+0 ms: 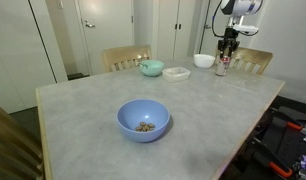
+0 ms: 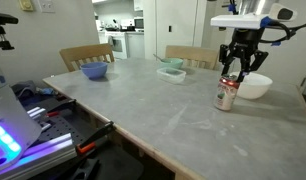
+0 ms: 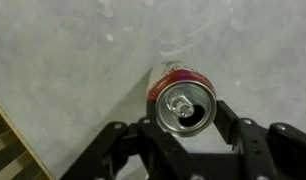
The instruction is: Move the can to the left, then move the plastic box and the bowl to the right
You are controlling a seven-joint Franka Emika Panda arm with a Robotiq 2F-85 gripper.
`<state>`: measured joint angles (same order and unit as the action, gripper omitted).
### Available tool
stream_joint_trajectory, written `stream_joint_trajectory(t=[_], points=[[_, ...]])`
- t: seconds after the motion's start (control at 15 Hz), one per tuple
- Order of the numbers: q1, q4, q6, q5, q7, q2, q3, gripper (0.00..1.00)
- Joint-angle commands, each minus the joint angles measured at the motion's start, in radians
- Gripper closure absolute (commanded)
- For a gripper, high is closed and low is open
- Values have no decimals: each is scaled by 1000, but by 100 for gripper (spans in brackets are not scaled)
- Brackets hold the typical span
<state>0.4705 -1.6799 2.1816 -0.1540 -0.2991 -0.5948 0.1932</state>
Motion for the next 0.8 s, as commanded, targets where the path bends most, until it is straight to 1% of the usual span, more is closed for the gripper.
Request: stream_joint_trajectory(t=[0.0, 0.33, 0.73], points=[[-36, -89, 24, 24, 35, 76, 1, 66], [-113, -137, 37, 46, 90, 147, -7, 66], [-215, -178, 64, 103, 156, 229, -16, 66]])
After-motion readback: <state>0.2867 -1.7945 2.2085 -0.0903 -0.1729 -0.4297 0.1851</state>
